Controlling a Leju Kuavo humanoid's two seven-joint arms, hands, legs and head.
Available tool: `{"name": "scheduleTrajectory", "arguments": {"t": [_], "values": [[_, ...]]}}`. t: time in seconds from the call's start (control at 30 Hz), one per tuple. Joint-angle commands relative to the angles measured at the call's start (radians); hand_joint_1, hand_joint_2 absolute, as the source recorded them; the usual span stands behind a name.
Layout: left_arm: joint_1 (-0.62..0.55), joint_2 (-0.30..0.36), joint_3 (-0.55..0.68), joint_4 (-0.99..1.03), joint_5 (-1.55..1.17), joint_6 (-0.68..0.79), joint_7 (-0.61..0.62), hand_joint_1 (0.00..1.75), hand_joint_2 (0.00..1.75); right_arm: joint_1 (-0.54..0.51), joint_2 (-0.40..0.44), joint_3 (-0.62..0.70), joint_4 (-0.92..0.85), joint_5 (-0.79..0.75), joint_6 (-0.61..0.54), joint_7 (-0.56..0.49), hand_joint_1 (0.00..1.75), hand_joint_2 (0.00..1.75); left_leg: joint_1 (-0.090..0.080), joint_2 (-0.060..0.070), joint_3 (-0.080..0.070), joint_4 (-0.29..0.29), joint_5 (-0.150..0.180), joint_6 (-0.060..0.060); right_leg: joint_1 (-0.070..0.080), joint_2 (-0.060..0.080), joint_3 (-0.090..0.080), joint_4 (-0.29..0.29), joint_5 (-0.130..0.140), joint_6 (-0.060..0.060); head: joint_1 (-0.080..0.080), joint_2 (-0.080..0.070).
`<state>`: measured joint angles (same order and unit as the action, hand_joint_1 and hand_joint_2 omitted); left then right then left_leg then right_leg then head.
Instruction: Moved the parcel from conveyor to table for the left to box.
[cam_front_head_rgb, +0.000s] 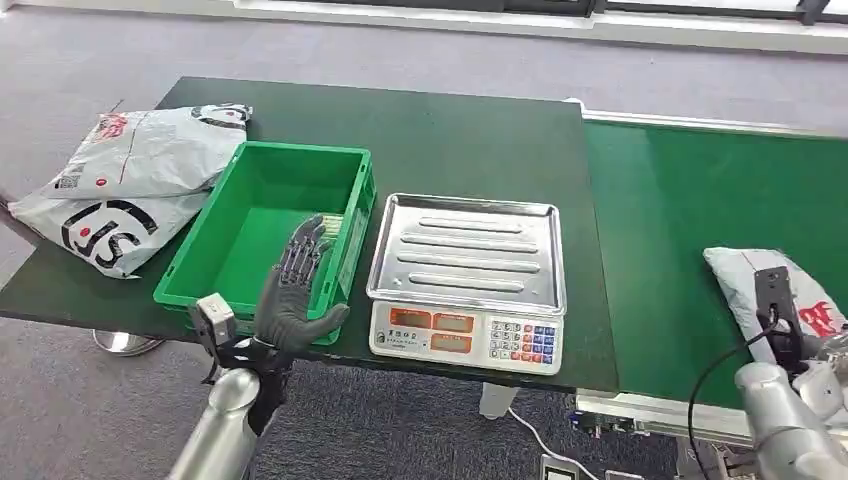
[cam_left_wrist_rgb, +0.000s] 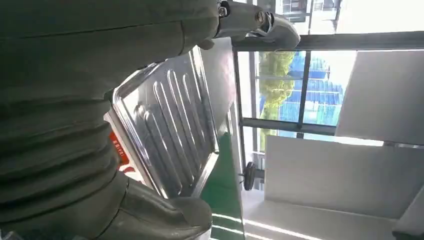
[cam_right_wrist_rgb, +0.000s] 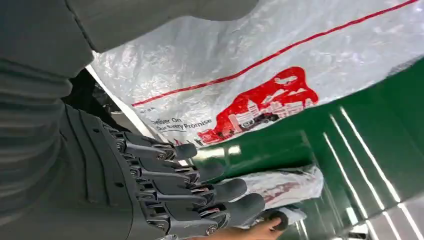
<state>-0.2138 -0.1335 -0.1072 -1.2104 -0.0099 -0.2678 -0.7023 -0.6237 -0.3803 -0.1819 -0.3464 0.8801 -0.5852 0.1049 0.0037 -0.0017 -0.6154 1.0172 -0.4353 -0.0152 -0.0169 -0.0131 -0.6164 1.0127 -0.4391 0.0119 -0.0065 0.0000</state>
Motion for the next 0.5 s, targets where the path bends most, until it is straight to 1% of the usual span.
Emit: {"name": "scheduleTrajectory", "arguments": {"t": [0.03, 0.2, 0.37, 0.5], "values": [[-0.036, -0.004, 0.032, 0.061, -0.004, -0.004, 0.004, 0.00, 1.75, -0.058, 0.008, -0.065, 0.106, 0.000, 0.011, 0.002, 0.00, 1.75, 0.000, 0.001, 0.003, -0.001, -0.001, 0.000, 0.001, 0.002, 0.003, -0.002, 0.000, -0.001, 0.000, 0.000], [-0.037, -0.005, 0.032, 0.062, -0.004, -0.004, 0.004, 0.00, 1.75, -0.061, 0.009, -0.065, 0.105, 0.002, 0.012, 0.004, 0.00, 1.75, 0.000, 0.001, 0.002, -0.001, -0.001, 0.000, 0.000, 0.002, 0.002, -0.001, 0.000, -0.001, 0.000, 0.000], [-0.043, -0.004, 0.029, 0.069, -0.003, -0.002, 0.004, 0.00, 1.75, -0.079, 0.007, -0.020, 0.120, 0.058, 0.065, 0.046, 0.00, 1.75, 0.000, 0.002, 0.003, -0.001, -0.001, 0.000, 0.000, 0.002, 0.002, -0.001, 0.000, -0.001, 0.000, 0.000], [-0.047, -0.002, 0.026, 0.072, -0.003, -0.002, 0.004, 0.00, 1.75, -0.092, 0.028, 0.011, 0.116, 0.094, 0.108, 0.070, 0.00, 1.75, 0.000, 0.003, 0.002, -0.001, -0.001, 0.000, 0.000, 0.003, 0.001, -0.001, 0.000, -0.001, 0.000, 0.000]]}}
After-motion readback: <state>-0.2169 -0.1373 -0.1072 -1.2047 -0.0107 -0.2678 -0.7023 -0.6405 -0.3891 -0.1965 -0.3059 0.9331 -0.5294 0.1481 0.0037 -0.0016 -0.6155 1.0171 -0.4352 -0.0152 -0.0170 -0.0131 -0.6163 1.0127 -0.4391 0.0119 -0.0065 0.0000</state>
